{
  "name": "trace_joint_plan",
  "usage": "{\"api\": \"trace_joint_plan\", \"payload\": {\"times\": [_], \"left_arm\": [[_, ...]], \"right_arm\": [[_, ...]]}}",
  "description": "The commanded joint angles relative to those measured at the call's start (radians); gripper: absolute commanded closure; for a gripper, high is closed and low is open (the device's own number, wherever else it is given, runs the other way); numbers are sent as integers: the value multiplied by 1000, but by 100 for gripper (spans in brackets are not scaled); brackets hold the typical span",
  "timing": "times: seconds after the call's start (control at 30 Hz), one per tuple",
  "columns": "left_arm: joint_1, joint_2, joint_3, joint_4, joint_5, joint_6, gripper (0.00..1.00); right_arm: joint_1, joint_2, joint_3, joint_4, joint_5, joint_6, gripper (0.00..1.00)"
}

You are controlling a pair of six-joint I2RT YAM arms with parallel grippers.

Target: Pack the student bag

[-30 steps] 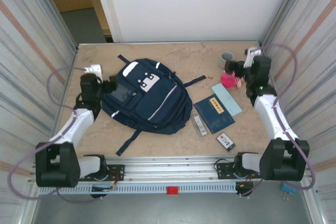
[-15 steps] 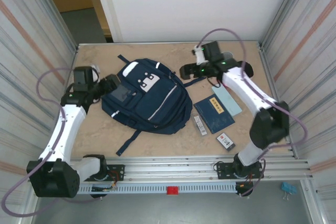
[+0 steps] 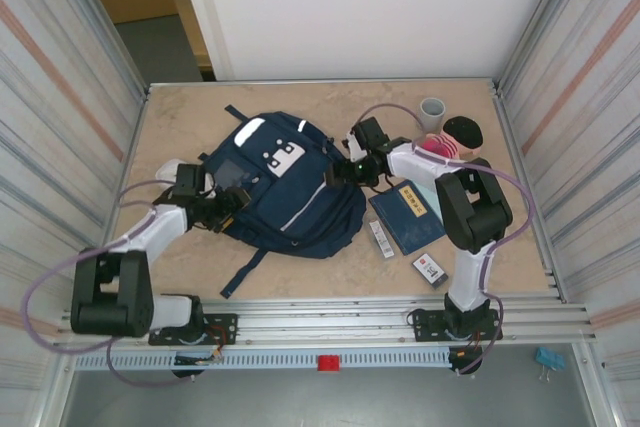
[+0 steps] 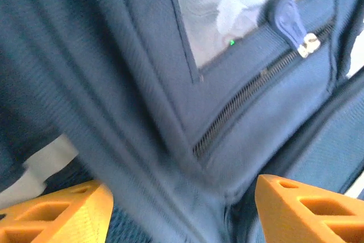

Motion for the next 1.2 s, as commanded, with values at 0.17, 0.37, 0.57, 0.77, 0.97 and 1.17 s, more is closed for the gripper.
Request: {"api": "trace_joint_plan", "payload": {"times": [0.17,0.37,0.57,0.77,0.97,1.17], "left_arm": [[-16,285,293,91,15,109,34],[-17,442,464,62,-17,151,34],[-19,378,506,-31,-78,221,30],[-62,100,503,-184,-179,471,27],[-225,-43,540,-327,-139,915,28],[-400,42,484,-343,66,1279,27]], "right_arm": [[170,-210,-204,78,40,269,25],[249,-230,-283,241,108,410,25],[247,-282,-276,203,160,385,18],[173,-506,-327,69,190,312,6],[31,-643,-402,64,103,264,4],[-83,-643,-445,126,-8,261,5]]}}
